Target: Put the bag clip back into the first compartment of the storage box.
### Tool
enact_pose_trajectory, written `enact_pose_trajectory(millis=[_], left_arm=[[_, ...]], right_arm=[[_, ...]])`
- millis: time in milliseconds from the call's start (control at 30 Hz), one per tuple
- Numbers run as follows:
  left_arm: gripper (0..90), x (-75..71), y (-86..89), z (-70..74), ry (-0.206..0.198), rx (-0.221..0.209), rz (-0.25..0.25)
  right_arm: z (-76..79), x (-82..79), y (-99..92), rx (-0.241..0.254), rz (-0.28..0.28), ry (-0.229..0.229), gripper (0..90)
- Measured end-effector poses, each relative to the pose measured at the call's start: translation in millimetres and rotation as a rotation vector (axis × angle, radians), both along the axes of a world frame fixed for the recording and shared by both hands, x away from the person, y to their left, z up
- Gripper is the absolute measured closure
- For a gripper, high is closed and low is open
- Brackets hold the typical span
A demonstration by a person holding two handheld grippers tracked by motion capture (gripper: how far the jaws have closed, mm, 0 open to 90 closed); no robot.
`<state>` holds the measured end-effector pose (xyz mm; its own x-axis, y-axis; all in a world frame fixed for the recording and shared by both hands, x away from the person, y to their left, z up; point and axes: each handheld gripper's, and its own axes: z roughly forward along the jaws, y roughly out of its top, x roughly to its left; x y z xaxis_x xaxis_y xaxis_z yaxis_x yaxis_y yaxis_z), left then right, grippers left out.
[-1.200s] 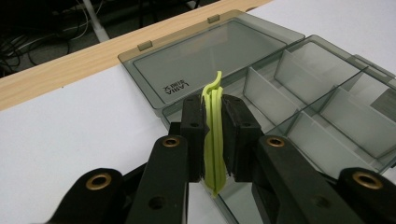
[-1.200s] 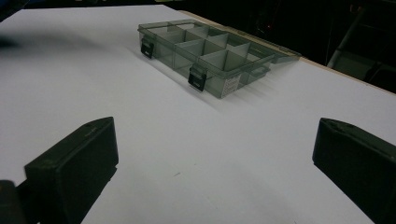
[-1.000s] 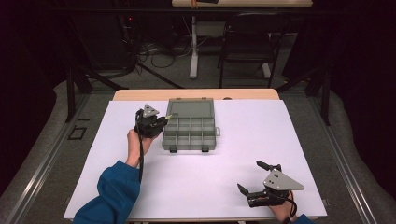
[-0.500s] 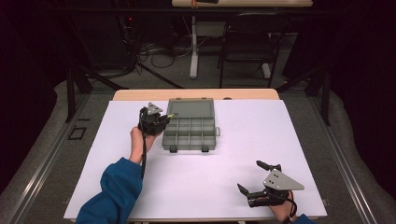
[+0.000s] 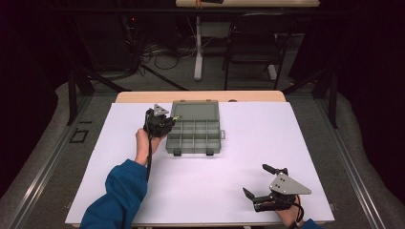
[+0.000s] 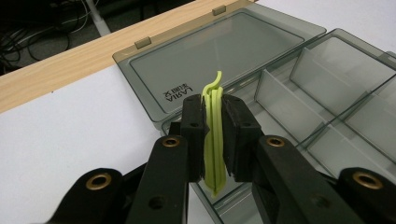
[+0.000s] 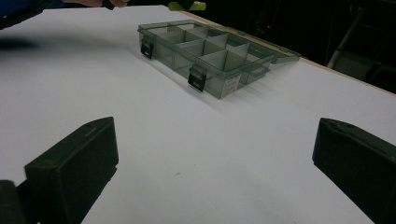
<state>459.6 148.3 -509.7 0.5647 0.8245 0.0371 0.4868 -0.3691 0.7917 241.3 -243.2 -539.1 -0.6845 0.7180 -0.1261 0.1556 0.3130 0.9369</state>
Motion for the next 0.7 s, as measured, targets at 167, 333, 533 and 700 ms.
enact_pose_trajectory(millis=[167, 333, 533, 700], left_arm=[[79.8, 2.4, -2.0, -1.0, 0.001, 0.003, 0.003], [79.8, 4.7, -4.1, -2.6, 0.005, 0.009, 0.004], [79.8, 6.1, -6.1, -6.2, 0.016, 0.015, 0.012], [79.7, 7.3, -7.5, -9.7, 0.022, 0.017, 0.021]], right_arm=[[0.0, 0.0, -0.1, 0.000, 0.000, 0.000, 0.0], [-0.2, 0.1, 0.1, 0.000, -0.001, 0.001, 0.0], [-0.2, 0.2, 0.2, 0.001, -0.001, 0.000, 0.0], [-0.2, 0.4, 0.1, -0.002, -0.001, 0.000, 0.0]])
